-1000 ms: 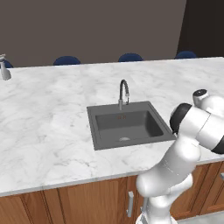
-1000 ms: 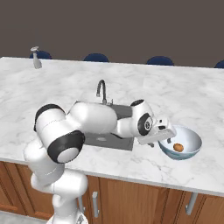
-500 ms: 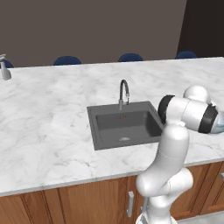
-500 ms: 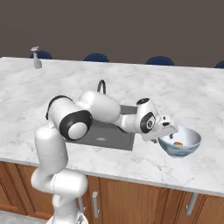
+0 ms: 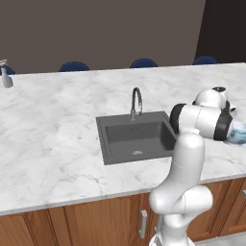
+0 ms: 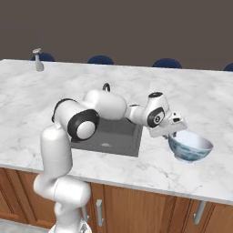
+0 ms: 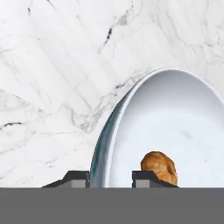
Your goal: Move the glass cup from next to the sink to the open cabinet. Then, move the bowl with the tangerine to the fridge to clear the area for faucet cleaning.
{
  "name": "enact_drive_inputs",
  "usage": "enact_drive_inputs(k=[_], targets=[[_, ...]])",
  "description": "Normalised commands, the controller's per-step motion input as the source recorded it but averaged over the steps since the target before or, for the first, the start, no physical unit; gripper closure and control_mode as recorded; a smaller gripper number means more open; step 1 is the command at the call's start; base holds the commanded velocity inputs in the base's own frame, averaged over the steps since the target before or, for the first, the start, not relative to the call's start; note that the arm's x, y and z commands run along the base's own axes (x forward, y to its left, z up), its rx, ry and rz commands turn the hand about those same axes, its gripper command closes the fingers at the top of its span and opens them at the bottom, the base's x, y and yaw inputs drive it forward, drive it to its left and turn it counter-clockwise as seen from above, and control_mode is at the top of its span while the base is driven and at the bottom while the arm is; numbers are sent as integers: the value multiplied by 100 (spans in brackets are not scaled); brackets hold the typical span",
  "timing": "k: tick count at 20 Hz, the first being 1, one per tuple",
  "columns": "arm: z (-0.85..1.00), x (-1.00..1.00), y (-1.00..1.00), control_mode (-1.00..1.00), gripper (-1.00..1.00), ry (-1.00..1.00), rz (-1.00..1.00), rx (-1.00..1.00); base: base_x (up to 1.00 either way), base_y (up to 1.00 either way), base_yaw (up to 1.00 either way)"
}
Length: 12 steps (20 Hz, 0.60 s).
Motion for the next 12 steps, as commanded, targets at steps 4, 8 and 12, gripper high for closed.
enact_drive_inputs(k=[4, 8, 12], targets=[[0, -32, 6, -100, 100, -1, 0, 0, 0, 0, 0], [35, -84, 28, -100, 100, -23, 1, -12, 0, 0, 0], [82, -99, 54, -100, 100, -48, 9, -36, 0, 0, 0]])
